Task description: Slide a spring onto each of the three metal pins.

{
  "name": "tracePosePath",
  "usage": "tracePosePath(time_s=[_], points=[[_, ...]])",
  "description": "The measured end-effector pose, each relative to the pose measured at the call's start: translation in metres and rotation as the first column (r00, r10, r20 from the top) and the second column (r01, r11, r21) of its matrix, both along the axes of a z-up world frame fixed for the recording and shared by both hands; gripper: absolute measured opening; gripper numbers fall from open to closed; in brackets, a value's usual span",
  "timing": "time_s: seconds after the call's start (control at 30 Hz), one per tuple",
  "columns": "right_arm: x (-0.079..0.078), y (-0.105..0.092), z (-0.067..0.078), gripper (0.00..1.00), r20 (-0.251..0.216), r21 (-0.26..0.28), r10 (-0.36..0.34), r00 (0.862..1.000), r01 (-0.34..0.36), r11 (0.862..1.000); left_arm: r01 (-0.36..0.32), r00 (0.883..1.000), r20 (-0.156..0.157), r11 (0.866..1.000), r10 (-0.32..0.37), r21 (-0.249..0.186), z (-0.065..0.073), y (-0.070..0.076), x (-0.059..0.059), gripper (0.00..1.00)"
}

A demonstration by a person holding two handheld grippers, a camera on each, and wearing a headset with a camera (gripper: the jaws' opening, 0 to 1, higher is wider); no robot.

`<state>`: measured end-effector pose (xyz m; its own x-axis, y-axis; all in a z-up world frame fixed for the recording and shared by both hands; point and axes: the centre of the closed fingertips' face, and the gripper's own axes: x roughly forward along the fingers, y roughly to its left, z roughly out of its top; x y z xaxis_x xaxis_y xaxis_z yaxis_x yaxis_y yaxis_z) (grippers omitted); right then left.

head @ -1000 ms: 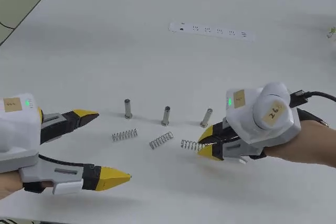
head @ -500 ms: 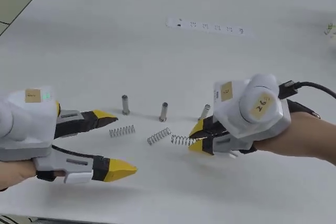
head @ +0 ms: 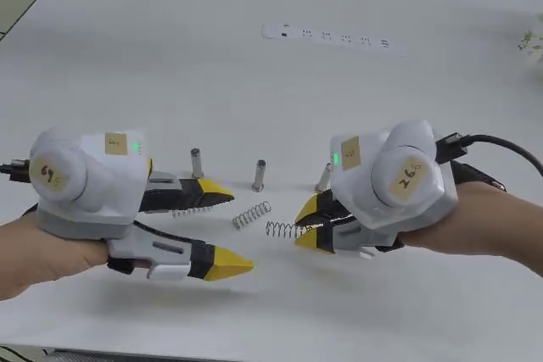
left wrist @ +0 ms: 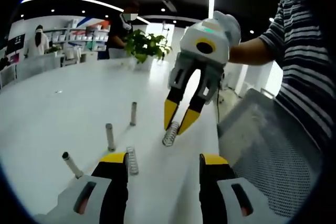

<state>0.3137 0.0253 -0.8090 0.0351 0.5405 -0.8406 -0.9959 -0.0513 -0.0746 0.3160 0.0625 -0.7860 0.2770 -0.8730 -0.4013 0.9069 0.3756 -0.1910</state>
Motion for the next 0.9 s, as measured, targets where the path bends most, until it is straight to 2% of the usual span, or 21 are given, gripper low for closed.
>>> tracePosePath(time_s=[0.23, 0.57, 0.77, 0.9], points=[[0.0, 0.002, 0.005, 0.08, 0.0, 0.014, -0.004, 1.0, 0.004, 1.0, 0.027, 1.0, -0.005, 0.999, -0.027, -0.037, 0.004, -0.018, -0.001, 0.4], [0.0, 0.003, 0.011, 0.08, 0.01, 0.021, 0.011, 1.0, -0.011, 1.0, 0.059, 0.998, 0.014, 0.998, -0.058, -0.035, 0.003, -0.027, 0.0, 0.25], [-0.001, 0.002, 0.011, 0.08, 0.027, -0.001, 0.029, 0.999, -0.029, 1.0, 0.064, 0.998, 0.022, 0.997, -0.063, -0.036, 0.002, -0.03, 0.003, 0.18], [0.001, 0.002, 0.012, 0.08, 0.024, 0.002, 0.021, 0.999, -0.021, 1.0, 0.074, 0.997, 0.028, 0.997, -0.073, -0.038, 0.003, -0.033, 0.004, 0.16]])
